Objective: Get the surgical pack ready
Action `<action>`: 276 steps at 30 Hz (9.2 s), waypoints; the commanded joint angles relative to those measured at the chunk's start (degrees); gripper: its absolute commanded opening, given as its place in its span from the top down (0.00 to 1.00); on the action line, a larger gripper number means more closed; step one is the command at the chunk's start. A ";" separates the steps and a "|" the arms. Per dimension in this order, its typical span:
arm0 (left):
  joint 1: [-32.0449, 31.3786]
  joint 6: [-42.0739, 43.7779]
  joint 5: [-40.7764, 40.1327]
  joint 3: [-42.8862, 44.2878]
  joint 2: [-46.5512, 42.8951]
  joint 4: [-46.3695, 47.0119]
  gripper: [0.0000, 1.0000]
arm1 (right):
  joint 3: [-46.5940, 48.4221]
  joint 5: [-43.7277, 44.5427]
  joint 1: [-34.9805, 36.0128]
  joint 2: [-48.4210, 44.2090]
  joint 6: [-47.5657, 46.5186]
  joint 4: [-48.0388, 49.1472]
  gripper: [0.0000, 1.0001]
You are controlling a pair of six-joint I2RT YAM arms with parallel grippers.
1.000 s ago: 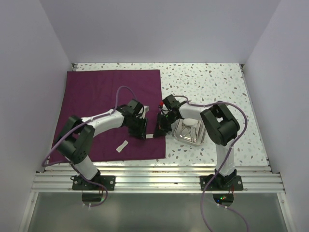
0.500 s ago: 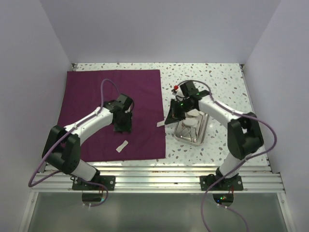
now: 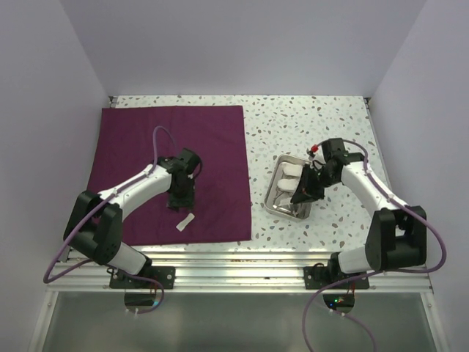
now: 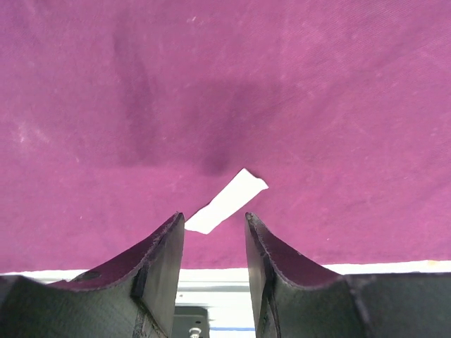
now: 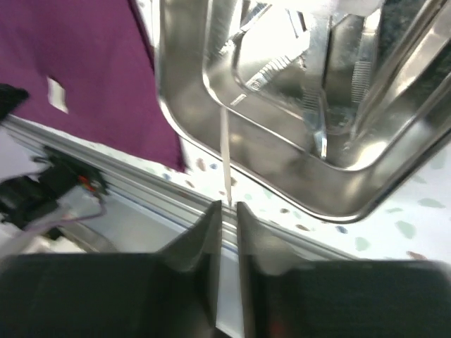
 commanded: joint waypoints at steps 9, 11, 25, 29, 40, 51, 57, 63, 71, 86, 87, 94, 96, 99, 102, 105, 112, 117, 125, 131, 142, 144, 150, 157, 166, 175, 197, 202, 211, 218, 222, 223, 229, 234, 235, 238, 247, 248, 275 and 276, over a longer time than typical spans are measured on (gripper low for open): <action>0.02 -5.62 -2.70 -3.16 -1.31 -6.00 0.54 | 6.77 5.59 -0.31 0.86 -5.33 -5.76 0.49; 0.02 -5.27 -2.35 -3.95 -0.70 -5.47 0.53 | 6.42 3.31 -0.22 0.77 -4.98 -4.80 0.49; 0.02 3.25 2.66 -3.52 2.37 3.58 0.50 | 4.49 0.49 2.07 0.15 -4.98 -3.30 0.49; -0.24 3.60 2.22 -2.81 4.75 4.81 0.49 | 3.96 0.14 2.50 -0.02 -4.98 -3.04 0.49; -6.75 0.18 -1.47 -3.16 8.36 4.82 0.53 | 3.96 -0.21 4.09 0.07 -5.06 -2.95 0.49; -7.36 -1.06 -0.42 -2.64 7.21 4.38 0.66 | 4.75 -0.13 5.58 1.12 -5.06 -2.77 0.50; -7.28 -0.79 -1.21 -0.79 6.07 2.18 0.67 | 5.45 0.14 6.37 1.38 -5.06 -2.86 0.50; -7.37 -0.88 -0.59 0.35 5.19 1.65 0.73 | 6.86 0.31 7.43 2.26 -4.89 -3.04 0.50; -7.37 -0.88 -0.33 -0.09 4.84 1.57 0.63 | 6.86 0.31 7.95 2.00 -4.71 -3.04 0.50; -7.28 1.41 1.34 -4.39 6.68 5.78 0.58 | 5.71 0.14 7.96 1.47 -4.54 -2.43 0.50; -7.19 1.41 1.17 -4.57 6.86 6.13 0.60 | 5.63 0.14 8.04 1.47 -4.54 -2.51 0.50; -7.01 1.67 -0.06 -4.84 8.00 6.66 0.67 | 5.63 0.14 8.13 1.47 -4.71 -2.69 0.50; -7.01 1.58 -0.59 -4.40 7.48 6.05 0.68 | 5.71 0.23 8.30 1.56 -4.62 -2.69 0.51; -7.01 1.67 -1.21 -2.90 6.78 4.39 0.69 | 6.33 0.23 8.74 1.82 -4.45 -2.77 0.51; -7.01 1.76 -1.56 -1.06 5.63 2.89 0.71 | 7.56 0.14 9.53 2.26 -3.92 -2.69 0.51; -7.10 1.93 -1.56 0.79 5.10 1.57 0.74 | 9.14 -0.04 10.24 2.88 -3.66 -2.69 0.51; -7.01 2.02 -0.51 4.65 3.96 -0.28 0.78 | 12.30 -1.18 11.20 4.28 -2.87 -2.86 0.51; -7.01 2.11 1.33 6.59 3.79 -0.54 0.83 | 13.27 -2.32 11.73 5.08 -1.73 -2.08 0.51; -7.01 1.58 10.47 13.35 2.73 1.74 0.85 | 15.03 -9.79 14.19 8.33 3.02 4.59 0.50; -6.93 -1.84 15.22 20.21 4.92 0.69 0.84 | 15.65 -12.95 17.70 10.09 5.21 9.33 0.49; -6.93 -9.75 23.05 27.68 9.32 3.06 0.83 | 15.73 -11.47 24.92 11.84 8.91 19.02 0.44; -6.84 -10.63 24.36 27.77 9.24 3.76 0.83 | 16.09 -10.94 25.35 12.37 8.91 18.93 0.44; -6.93 -12.48 26.47 27.07 8.27 5.43 0.83 | 16.09 -9.97 26.41 14.13 8.82 19.99 0.44; -6.84 -13.45 27.79 25.93 7.21 6.75 0.83 | 16.09 -9.18 27.20 15.71 10.31 21.48 0.59; -4.38 -11.87 23.07 25.66 4.93 5.18 0.54 | 14.68 -5.85 26.94 14.75 9.35 15.88 1.00; 0.72 -4.84 13.39 19.70 2.29 2.09 0.44 | 11.60 10.31 14.21 8.59 -0.56 -1.62 0.97; 0.54 1.93 2.39 24.34 22.32 5.60 0.50 | 14.42 31.96 -0.22 11.05 -2.52 -9.46 0.31; 0.37 3.25 5.99 25.93 27.15 7.54 0.53 | 12.66 29.93 -0.39 14.65 -1.90 -4.45 0.36; -2.62 4.04 10.83 30.49 34.71 9.30 0.58 | 11.08 27.03 -0.83 19.84 0.47 -0.49 0.59; -3.32 5.18 11.89 32.43 36.57 9.04 0.59 | 10.29 25.89 -1.10 21.69 2.23 0.30 0.90; -4.55 6.15 13.55 34.62 38.06 8.95 0.59 | 9.32 26.33 -2.76 20.64 3.11 0.04 1.00; -4.64 6.33 14.08 35.15 39.02 8.95 0.60 | 9.41 26.59 -3.38 20.28 3.20 -0.40 1.00; -6.84 6.42 16.98 40.69 43.06 8.51 0.60 | 12.21 28.17 -8.56 14.75 2.41 -4.61 1.00; -8.77 6.59 19.44 47.79 46.93 7.72 0.60 | 16.86 28.61 -9.27 11.85 2.84 -8.39 1.00; -8.95 6.59 19.79 48.94 48.16 7.54 0.61 | 17.40 28.79 -9.18 11.32 2.93 -8.84 1.00; -9.74 6.50 21.55 52.72 50.01 7.02 0.61 | 19.95 29.40 -9.27 9.91 2.93 -10.51 1.00; -5.35 4.48 13.56 48.08 39.21 7.63 0.51 | 22.06 26.24 -9.62 7.89 3.64 -12.27 1.00; -4.82 4.40 13.38 47.29 38.25 7.72 0.51 | 22.06 26.16 -9.71 7.71 3.64 -12.27 1.00; 11.35 -10.37 -12.90 31.91 10.38 -8.27 0.42 | 34.36 22.28 23.15 29.14 36.85 11.20 1.00; 11.44 -10.72 -13.68 31.82 10.29 -8.63 0.42 | 35.76 23.07 25.07 30.03 38.25 11.72 1.00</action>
